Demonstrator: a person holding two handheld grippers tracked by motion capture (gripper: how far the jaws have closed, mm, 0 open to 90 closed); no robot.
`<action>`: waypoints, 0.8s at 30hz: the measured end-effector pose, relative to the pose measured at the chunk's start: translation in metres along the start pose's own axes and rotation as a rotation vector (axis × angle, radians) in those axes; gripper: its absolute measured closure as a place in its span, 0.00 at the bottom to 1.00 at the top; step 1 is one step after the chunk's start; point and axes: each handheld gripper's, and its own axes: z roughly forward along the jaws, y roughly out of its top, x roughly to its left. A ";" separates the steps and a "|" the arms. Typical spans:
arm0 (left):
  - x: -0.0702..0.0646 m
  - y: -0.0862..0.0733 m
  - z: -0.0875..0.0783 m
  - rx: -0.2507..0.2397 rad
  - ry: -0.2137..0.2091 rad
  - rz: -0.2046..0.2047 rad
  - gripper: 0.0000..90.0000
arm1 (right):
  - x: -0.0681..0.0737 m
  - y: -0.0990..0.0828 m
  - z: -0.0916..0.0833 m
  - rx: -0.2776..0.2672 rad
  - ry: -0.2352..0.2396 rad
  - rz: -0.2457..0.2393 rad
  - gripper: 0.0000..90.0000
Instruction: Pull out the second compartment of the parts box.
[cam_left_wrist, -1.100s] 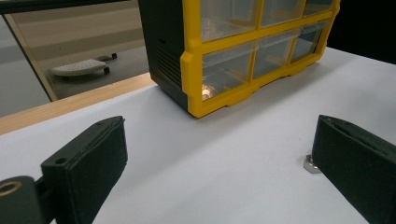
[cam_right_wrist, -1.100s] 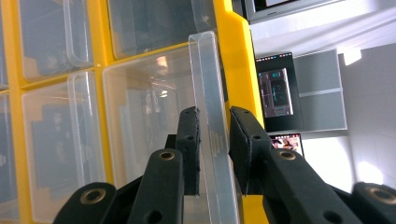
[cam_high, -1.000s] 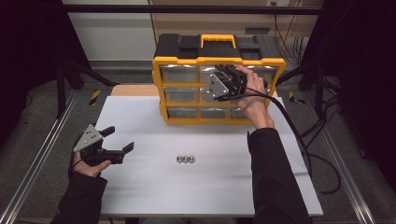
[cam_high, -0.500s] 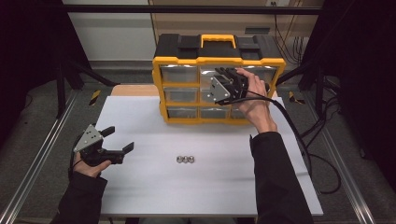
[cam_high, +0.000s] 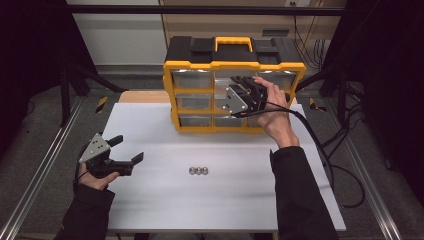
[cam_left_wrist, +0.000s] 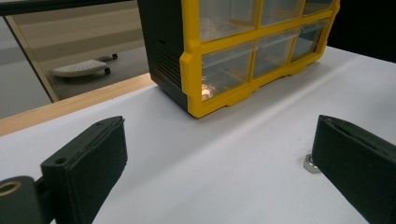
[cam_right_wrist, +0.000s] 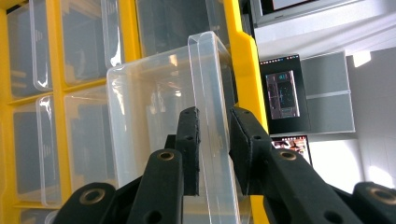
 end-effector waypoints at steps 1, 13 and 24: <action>0.000 0.000 0.000 0.001 0.000 0.000 0.03 | 0.000 0.000 -0.001 0.002 0.001 -0.002 0.82; 0.001 0.000 0.000 0.002 0.003 0.000 0.03 | 0.002 0.002 -0.006 0.002 0.008 0.004 0.82; 0.000 0.000 -0.001 -0.001 0.004 0.000 0.03 | 0.004 0.004 -0.016 -0.007 0.018 -0.011 0.82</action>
